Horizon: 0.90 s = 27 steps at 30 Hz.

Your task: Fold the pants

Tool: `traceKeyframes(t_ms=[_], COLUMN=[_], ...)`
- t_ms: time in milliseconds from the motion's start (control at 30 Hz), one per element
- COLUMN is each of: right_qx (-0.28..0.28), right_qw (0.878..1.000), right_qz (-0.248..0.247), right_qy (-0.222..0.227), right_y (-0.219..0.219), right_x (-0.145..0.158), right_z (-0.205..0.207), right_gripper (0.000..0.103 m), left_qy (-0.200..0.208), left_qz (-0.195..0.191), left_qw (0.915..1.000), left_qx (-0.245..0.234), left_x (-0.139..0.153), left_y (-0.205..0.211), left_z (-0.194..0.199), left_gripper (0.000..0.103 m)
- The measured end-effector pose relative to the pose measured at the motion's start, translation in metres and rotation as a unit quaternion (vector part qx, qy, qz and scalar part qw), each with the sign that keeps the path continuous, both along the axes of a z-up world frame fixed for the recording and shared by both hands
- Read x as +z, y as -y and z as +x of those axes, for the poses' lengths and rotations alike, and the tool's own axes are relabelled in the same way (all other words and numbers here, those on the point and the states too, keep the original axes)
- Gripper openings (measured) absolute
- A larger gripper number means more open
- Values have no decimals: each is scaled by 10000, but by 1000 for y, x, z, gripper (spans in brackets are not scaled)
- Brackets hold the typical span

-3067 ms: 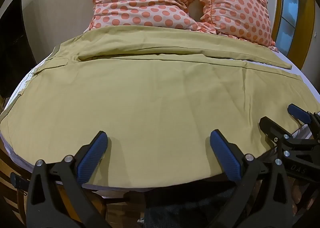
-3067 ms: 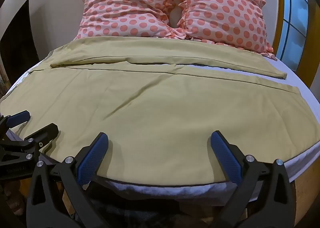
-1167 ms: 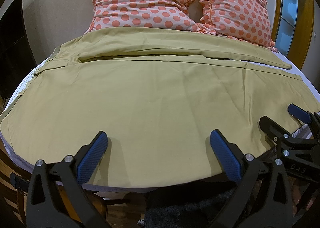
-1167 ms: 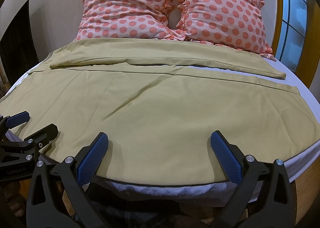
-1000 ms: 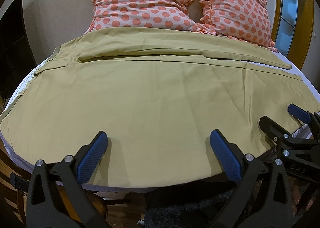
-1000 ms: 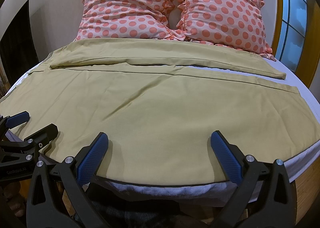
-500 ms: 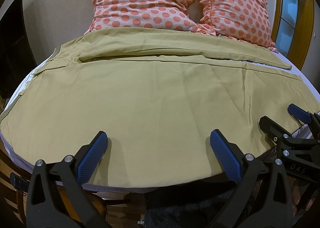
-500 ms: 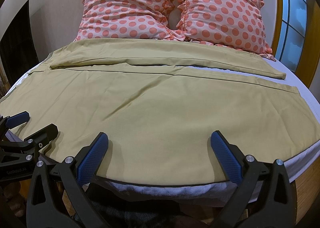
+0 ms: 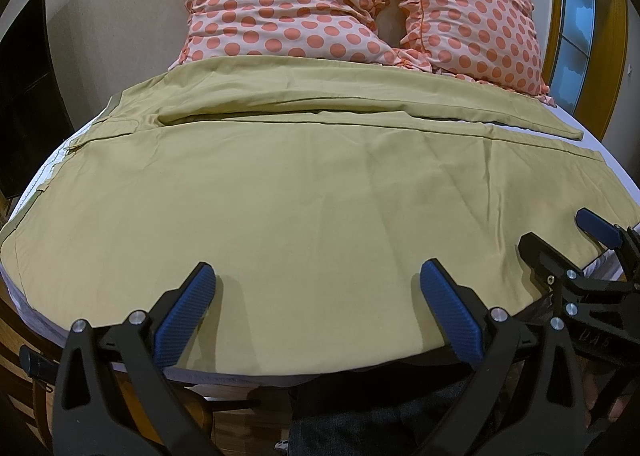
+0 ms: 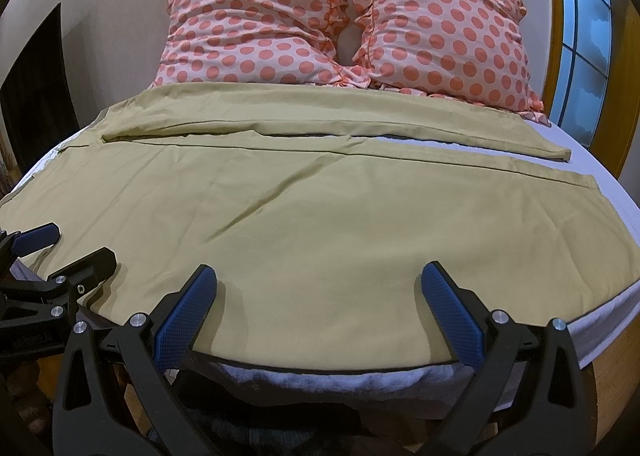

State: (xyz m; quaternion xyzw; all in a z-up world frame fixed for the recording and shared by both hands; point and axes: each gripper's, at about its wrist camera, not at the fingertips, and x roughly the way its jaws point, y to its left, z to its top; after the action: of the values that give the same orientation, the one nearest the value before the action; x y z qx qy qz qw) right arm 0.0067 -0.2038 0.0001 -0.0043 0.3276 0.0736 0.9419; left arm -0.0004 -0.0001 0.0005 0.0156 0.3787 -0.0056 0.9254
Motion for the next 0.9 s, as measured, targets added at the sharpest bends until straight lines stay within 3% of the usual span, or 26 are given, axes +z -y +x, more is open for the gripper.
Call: traceKeyframes(t_ms=[167, 233, 367, 500, 533, 600, 633, 700, 800, 900], right_qx=[252, 393, -207, -1192, -1517, -2009, -2321, -2688, -3336, -3686], right_qw=[9992, 9992, 9994, 9914, 9862, 9753, 9666, 9537, 9234, 9053], right_qz=[46, 12, 46, 522, 661, 828, 847, 873, 1116, 1134], right_qy=[305, 18, 276, 133, -36, -392, -684, -1025, -1535, -1779], right_y=[5, 14, 65, 138, 156, 183, 198, 218, 246, 259], right_x=[-4, 5, 54, 100, 104, 102, 95, 82, 55, 33], right_z=[-2, 13, 49, 131, 162, 215, 255, 296, 361, 391], right_gripper=[102, 102, 102, 101, 89, 76, 71, 61, 54, 48], left_qy=[109, 103, 216, 362, 364, 346, 320, 283, 287, 313], left_qz=[-2, 80, 437, -48, -175, -417, -578, -765, -925, -883], left_qw=[9999, 9999, 9988, 9993, 9991, 9984, 9977, 9965, 9952, 9955], left_qx=[-47, -96, 51, 62, 107, 156, 163, 153, 141, 150], left_x=[0, 2, 15, 30, 32, 33, 34, 34, 34, 33], left_y=[-1, -1, -3, -18, -23, -29, -34, -39, -45, -47], left_z=[-2, -1, 5, 18, 25, 34, 40, 45, 54, 60], left_gripper=[101, 101, 101, 101, 101, 101, 101, 101, 101, 101])
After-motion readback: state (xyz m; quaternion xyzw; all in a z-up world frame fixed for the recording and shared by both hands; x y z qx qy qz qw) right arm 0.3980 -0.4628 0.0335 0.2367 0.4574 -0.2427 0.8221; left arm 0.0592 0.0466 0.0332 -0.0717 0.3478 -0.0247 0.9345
